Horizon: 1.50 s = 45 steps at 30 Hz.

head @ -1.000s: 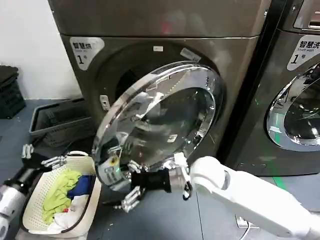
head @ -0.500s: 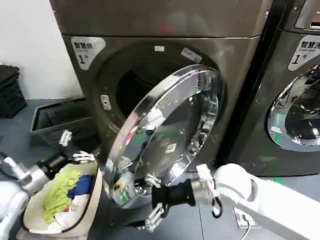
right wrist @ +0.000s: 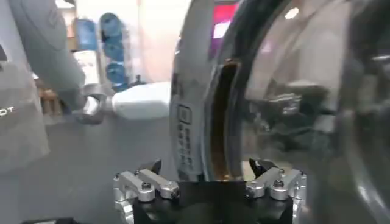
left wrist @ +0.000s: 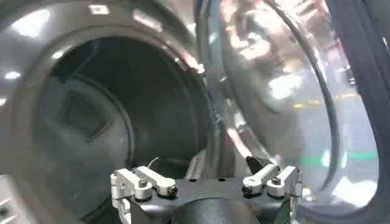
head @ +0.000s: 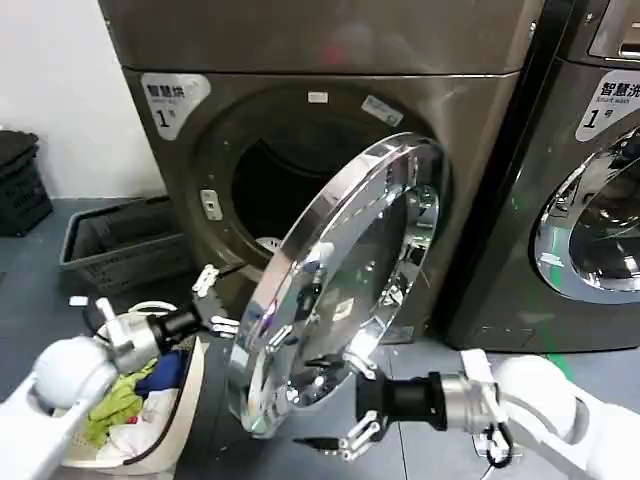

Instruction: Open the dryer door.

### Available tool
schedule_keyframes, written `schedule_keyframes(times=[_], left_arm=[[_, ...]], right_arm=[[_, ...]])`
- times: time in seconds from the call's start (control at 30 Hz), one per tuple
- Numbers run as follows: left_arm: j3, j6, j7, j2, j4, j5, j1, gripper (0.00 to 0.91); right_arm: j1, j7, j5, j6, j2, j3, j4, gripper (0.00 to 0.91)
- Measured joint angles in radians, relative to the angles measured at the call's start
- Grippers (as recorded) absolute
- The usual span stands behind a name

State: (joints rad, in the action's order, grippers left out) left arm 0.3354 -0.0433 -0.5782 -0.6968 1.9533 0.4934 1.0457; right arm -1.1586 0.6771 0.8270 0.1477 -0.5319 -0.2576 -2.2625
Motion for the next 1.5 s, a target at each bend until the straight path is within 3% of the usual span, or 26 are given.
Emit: schedule_keyframes(times=[0.3, 0.57, 0.73, 0.9, 1.07, 1.5], left_arm=[[-0.132, -0.002, -0.002, -0.075, 0.000, -0.023, -0.089, 0.907], [-0.223, -0.009, 0.002, -0.130, -0.014, -0.031, -0.157, 0.907], [-0.275, -0.012, 0.003, -0.169, -0.027, -0.038, -0.198, 0.907], [-0.332, -0.015, 0.010, -0.205, -0.044, -0.043, -0.243, 0.907], [-0.392, -0.020, 0.015, -0.240, -0.062, -0.050, -0.284, 0.907], [-0.527, -0.022, 0.028, -0.336, -0.140, -0.071, -0.383, 0.907]], right_arm=[[-0.450, -0.007, -0.093, -0.066, -0.153, -0.465, -0.065, 0.907], [-0.716, -0.066, -0.180, -0.137, -0.383, -0.758, -0.100, 0.907], [-0.840, -0.145, -0.229, -0.143, -0.546, -0.887, -0.109, 0.907], [-0.900, -0.211, -0.239, -0.146, -0.695, -1.001, -0.096, 0.907], [-0.920, -0.273, -0.258, -0.186, -0.819, -1.094, -0.069, 0.907], [-0.926, -0.510, -0.359, -0.215, -1.047, -1.274, 0.046, 0.907]])
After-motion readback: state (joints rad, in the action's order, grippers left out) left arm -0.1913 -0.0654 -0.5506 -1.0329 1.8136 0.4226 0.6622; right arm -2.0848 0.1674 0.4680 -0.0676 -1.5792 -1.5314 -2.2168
